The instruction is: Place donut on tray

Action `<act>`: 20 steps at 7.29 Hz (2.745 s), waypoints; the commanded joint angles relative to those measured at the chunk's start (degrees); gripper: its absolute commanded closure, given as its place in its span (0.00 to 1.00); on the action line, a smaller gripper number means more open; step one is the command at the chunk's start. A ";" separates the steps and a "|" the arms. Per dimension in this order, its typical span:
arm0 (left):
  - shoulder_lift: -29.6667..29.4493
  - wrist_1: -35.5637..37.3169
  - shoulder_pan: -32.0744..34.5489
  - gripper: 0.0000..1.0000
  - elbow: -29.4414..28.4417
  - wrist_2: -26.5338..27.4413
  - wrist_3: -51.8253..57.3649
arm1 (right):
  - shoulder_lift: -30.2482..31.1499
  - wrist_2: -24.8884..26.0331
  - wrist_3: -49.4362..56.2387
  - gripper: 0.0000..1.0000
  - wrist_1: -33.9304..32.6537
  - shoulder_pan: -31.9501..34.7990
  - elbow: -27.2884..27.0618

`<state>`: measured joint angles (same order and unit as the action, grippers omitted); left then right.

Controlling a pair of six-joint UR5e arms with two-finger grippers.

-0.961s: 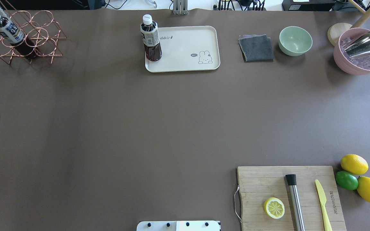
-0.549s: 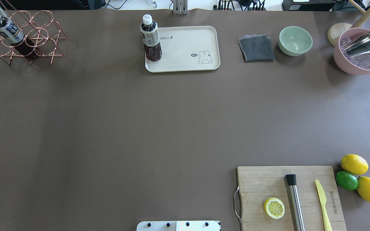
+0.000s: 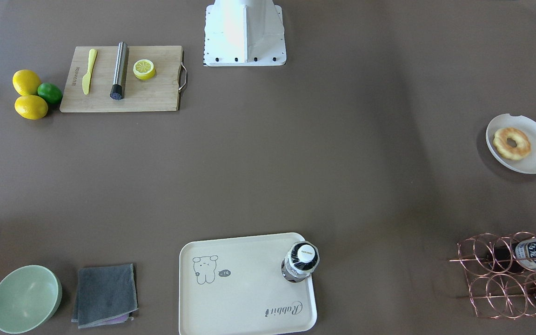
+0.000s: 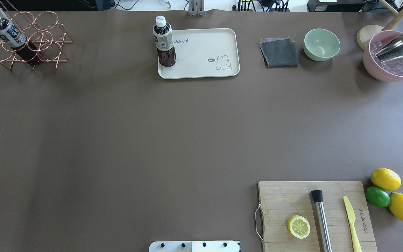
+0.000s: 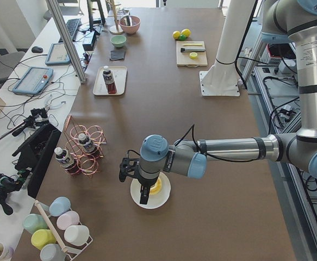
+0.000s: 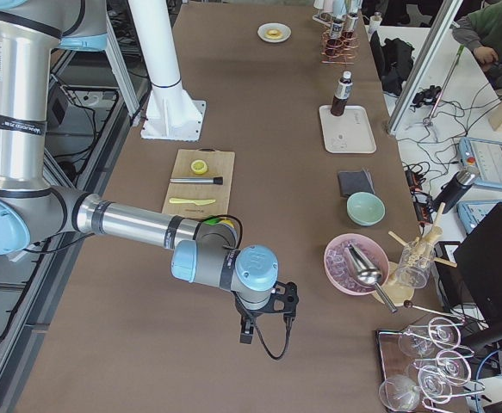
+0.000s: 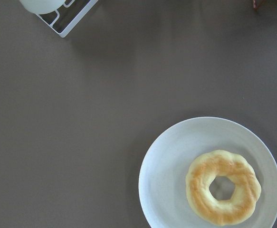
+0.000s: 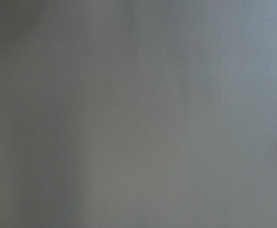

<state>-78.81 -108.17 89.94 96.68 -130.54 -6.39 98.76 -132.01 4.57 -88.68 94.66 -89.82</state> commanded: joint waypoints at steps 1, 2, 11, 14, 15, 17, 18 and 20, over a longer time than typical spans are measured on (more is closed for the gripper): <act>0.24 -3.18 -0.03 0.02 -0.27 -3.66 0.15 | 0.21 0.00 -0.09 0.00 0.00 0.00 -0.18; 0.33 -6.32 -0.12 0.02 0.17 -4.54 0.06 | 0.12 -0.09 -0.09 0.00 0.00 0.00 -0.18; -4.13 -23.79 -3.52 0.04 -20.77 -5.25 -0.47 | 3.81 -12.75 -2.62 0.00 11.86 -1.83 -7.74; -6.00 -32.78 -7.58 0.03 -29.25 -5.17 -5.03 | 3.81 -3.29 -20.94 0.01 24.81 -10.25 -5.91; -6.00 -34.80 -8.11 0.04 -30.84 -5.17 -5.13 | 3.38 -2.82 -21.96 0.01 31.49 -12.02 -0.68; -5.82 -35.00 -8.20 0.19 -31.99 -5.95 -5.30 | 3.11 -2.81 -22.15 0.01 36.29 -12.57 2.80; -5.82 -35.00 -8.20 0.24 -32.86 -8.74 -5.39 | 3.11 -2.81 -22.15 0.01 36.39 -12.57 2.80; -5.82 -35.00 -8.29 0.24 -34.10 -11.13 -5.57 | 3.20 -2.72 -22.15 0.01 36.47 -12.57 2.80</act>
<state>-84.65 -143.14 81.76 63.74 -139.52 -11.79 101.92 -134.83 -17.54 -52.53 82.13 -87.16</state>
